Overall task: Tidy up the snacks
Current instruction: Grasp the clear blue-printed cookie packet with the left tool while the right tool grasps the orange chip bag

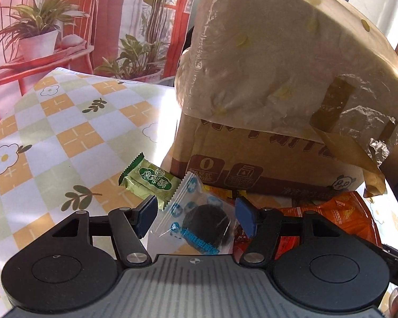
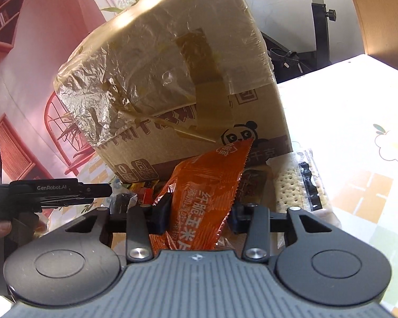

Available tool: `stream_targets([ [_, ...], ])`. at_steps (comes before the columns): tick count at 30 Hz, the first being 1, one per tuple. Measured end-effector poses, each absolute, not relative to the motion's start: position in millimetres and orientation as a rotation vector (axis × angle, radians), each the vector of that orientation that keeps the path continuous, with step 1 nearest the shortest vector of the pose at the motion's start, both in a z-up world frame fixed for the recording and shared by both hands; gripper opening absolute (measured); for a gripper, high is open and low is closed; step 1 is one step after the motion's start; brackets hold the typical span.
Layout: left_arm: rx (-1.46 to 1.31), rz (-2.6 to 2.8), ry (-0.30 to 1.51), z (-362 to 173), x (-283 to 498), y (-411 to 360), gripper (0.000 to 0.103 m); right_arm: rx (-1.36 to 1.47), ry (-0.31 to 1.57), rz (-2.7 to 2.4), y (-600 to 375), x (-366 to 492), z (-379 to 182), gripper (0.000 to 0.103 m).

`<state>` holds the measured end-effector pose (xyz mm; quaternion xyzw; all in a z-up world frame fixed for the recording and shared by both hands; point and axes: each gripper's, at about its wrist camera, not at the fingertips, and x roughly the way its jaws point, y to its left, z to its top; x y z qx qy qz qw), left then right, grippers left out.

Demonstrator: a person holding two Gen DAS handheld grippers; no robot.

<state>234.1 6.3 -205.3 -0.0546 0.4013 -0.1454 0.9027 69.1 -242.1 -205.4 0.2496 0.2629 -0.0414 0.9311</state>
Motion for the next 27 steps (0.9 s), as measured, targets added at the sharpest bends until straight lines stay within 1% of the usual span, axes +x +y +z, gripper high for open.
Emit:
stream_targets([
  [1, -0.147, -0.273, 0.837, -206.2, 238.0, 5.9, 0.07, 0.506, 0.539, -0.084, -241.7, 68.4, -205.4, 0.043],
  [2, -0.175, -0.245, 0.848, -207.5, 241.5, 4.4, 0.074, 0.503, 0.54, -0.083, -241.5, 67.8, -205.2, 0.043],
  [7, -0.194, -0.145, 0.919, -217.7, 241.8, -4.3, 0.075, 0.512, 0.541, -0.081, -242.6, 65.8, -206.5, 0.042],
  [10, -0.243, -0.121, 0.959, -223.0, 239.3, -0.1, 0.078, 0.526, 0.54, -0.078, -243.6, 65.2, -208.4, 0.042],
  [17, -0.228, -0.078, 0.976, -218.6, 231.8, -7.2, 0.079, 0.535, 0.539, -0.076, -244.6, 64.4, -209.6, 0.041],
  [19, -0.238, -0.062, 0.992, -217.4, 226.7, -5.8, 0.081, 0.541, 0.537, -0.076, -245.0, 63.8, -209.9, 0.041],
  [20, -0.256, -0.053, 1.009, -218.2, 225.5, -3.9, 0.085, 0.544, 0.537, -0.076, -244.8, 63.5, -210.0, 0.041],
  [21, -0.275, -0.045, 1.015, -218.6, 223.3, -1.6, 0.086, 0.545, 0.536, -0.076, -244.8, 63.3, -210.0, 0.041],
  [27, -0.336, -0.04, 1.03, -216.6, 215.8, 6.6, 0.086, 0.548, 0.533, -0.071, -244.6, 62.5, -209.9, 0.041],
])
